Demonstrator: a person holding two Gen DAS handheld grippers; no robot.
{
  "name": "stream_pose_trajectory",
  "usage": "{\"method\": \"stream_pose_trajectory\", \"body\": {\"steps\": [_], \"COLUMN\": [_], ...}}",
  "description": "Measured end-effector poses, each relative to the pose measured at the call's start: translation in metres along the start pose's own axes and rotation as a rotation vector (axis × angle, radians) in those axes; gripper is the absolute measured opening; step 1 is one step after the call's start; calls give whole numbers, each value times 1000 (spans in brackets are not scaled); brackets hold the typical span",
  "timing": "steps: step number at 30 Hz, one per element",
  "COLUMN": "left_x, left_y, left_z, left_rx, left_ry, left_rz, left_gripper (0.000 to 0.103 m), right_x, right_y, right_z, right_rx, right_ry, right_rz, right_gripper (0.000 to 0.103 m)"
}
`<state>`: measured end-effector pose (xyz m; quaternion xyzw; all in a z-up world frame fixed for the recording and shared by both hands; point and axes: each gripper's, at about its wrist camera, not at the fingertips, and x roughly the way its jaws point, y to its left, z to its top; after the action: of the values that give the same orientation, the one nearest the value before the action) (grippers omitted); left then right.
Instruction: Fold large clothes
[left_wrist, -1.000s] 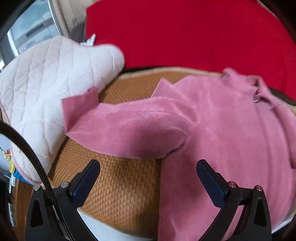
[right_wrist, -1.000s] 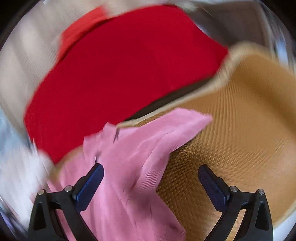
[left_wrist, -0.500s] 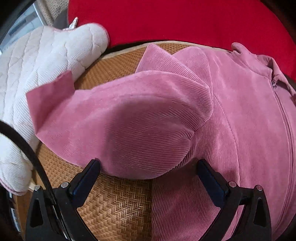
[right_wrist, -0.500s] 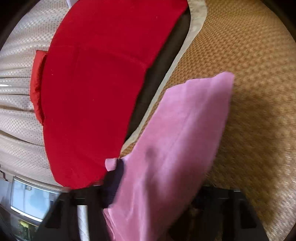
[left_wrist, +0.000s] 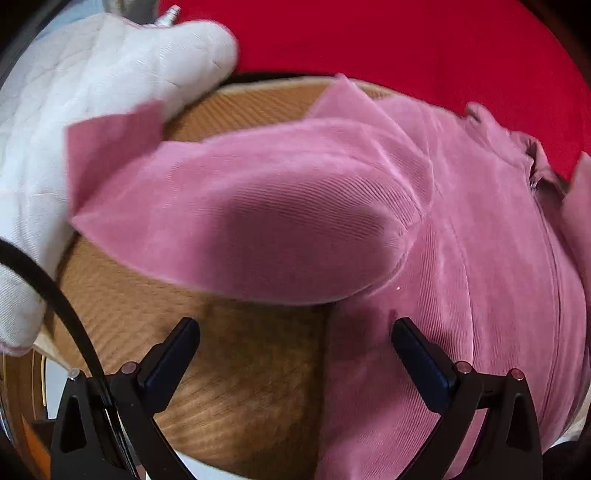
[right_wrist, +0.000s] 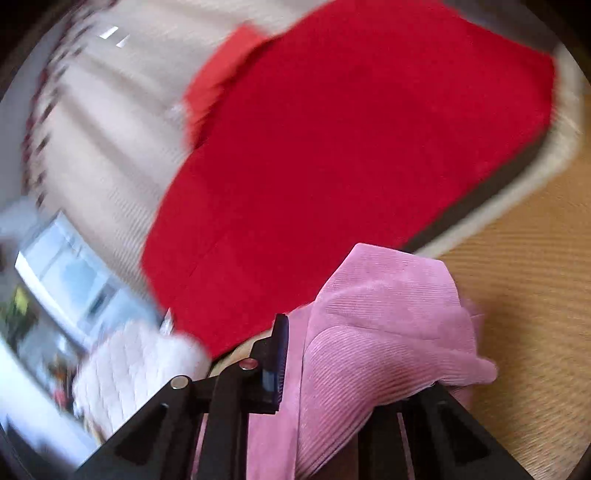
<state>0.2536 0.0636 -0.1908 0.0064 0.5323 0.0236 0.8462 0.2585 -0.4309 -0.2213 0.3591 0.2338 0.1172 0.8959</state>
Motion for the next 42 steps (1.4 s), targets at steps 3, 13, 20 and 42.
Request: {"method": "stream_pose_trajectory", "body": {"steps": [3, 13, 20, 42], "left_x": [-26, -82, -91, -28], "left_y": [12, 8, -35, -257], "left_z": [-8, -20, -6, 8], "left_rx": [-13, 4, 83, 451], "left_ry": [-64, -158, -187, -118], "left_rz": [6, -43, -104, -174], "left_gripper": [103, 103, 103, 31], "right_x": [20, 55, -20, -34], "right_y": [36, 41, 15, -97], "right_z": [-30, -140, -109, -62], "right_rx": [-70, 89, 264, 607], "right_ry": [106, 493, 367, 295], "right_rz": [56, 90, 194, -23], "right_gripper": [17, 70, 90, 61]}}
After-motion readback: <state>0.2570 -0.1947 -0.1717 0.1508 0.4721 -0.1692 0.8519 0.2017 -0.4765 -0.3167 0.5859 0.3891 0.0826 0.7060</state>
